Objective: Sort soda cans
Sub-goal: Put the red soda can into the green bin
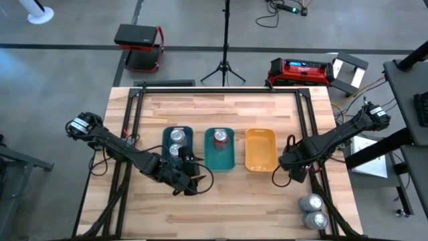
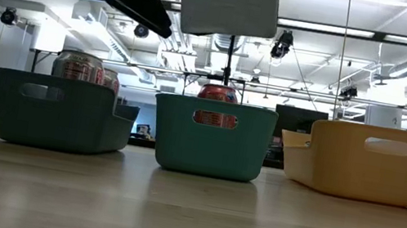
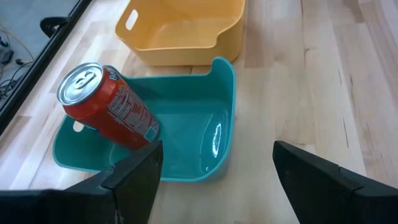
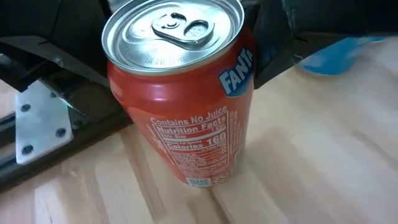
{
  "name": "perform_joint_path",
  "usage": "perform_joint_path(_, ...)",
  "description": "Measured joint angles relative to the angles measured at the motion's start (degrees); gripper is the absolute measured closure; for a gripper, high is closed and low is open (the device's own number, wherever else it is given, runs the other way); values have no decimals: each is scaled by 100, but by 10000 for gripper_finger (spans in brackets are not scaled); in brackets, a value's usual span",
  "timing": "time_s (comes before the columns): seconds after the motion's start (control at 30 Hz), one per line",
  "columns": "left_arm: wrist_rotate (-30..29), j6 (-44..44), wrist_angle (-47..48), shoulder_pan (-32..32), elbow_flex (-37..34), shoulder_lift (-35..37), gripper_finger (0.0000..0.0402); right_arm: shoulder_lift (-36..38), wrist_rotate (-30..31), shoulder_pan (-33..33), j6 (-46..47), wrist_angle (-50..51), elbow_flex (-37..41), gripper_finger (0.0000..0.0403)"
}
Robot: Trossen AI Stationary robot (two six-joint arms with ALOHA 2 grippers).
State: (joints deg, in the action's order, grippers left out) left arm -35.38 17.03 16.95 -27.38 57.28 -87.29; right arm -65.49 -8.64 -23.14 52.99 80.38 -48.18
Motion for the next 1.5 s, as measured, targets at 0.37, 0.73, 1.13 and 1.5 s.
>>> perform_joint_path(0.37, -15, -2, -70, 6, 0, 0, 114, 4, 641, 20, 47, 1021, -2424, 101)
perform_joint_path(0.73, -20, -2, -134, 11, 2, 0, 114, -817, 1858, 129, -1422, -112, -3668, 100)
perform_joint_path(1.13, -9, 51, -167, 11, 4, 11, 114, -3230, 2033, 890, -4341, -413, -5281, 99)
perform_joint_path(1.5, 145, 1059, 946, -20, 4, 337, 114, -4984, 1854, 1534, -5129, 494, -7129, 99)
